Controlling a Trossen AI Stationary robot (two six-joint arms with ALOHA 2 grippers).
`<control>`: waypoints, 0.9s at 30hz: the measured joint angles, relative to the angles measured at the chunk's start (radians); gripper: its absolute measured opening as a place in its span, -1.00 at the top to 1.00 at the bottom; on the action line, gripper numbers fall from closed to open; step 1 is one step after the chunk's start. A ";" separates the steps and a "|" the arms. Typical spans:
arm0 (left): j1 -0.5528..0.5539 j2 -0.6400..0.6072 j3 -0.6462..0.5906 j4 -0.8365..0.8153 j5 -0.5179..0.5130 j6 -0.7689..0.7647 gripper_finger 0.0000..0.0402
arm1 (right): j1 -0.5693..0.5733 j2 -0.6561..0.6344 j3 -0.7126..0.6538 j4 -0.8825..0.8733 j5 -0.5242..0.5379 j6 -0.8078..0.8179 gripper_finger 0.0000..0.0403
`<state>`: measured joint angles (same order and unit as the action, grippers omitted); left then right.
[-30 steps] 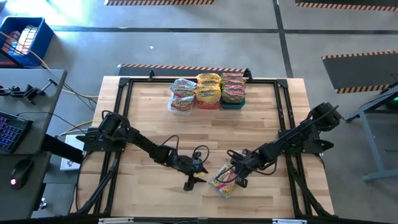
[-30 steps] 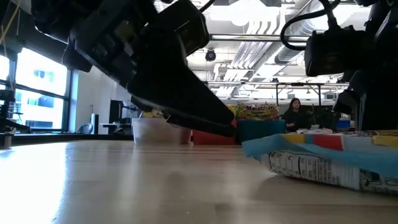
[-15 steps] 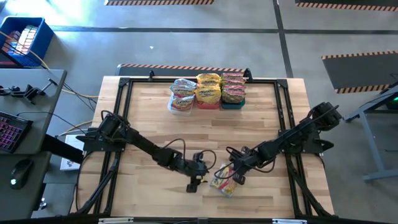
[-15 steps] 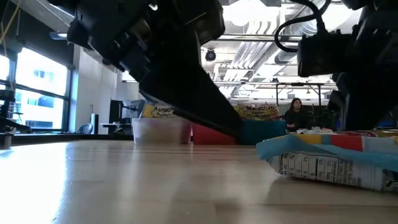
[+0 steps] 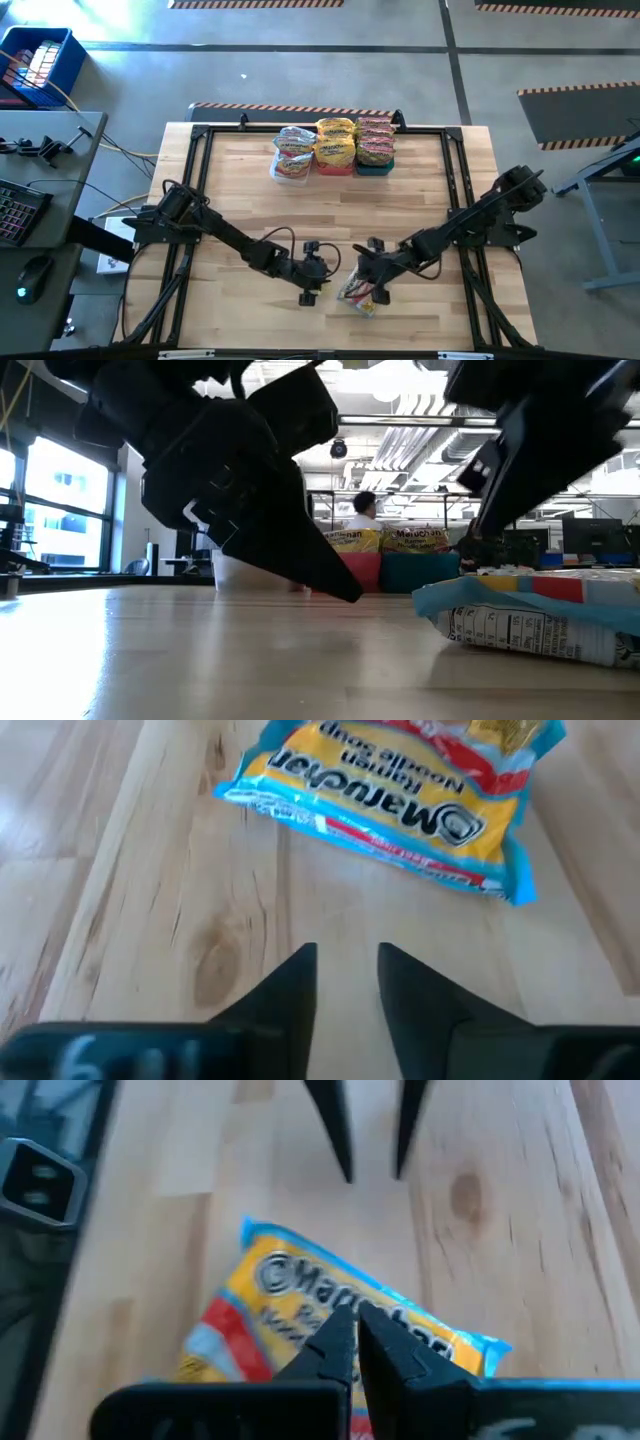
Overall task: Sort Maruchan noodles
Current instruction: Put the blue noodle pack into the transparent bin
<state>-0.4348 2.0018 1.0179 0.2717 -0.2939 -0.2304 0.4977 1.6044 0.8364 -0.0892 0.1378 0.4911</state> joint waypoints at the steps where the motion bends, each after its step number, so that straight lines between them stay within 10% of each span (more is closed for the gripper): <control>1: -0.002 0.000 -0.006 0.014 0.000 -0.001 0.54 | -0.007 0.017 -0.001 0.008 -0.007 0.001 1.00; 15: -0.020 -0.054 -0.009 -0.023 -0.026 0.018 0.77 | -0.067 0.104 0.001 -0.007 0.083 0.155 1.00; 27: 0.013 -0.051 -0.009 -0.073 -0.022 -0.046 0.39 | -0.093 0.104 -0.001 -0.035 0.154 0.183 1.00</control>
<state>-0.4215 1.9513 1.0084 0.1985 -0.3161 -0.2767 0.4049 1.7088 0.8357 -0.1242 0.2921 0.6744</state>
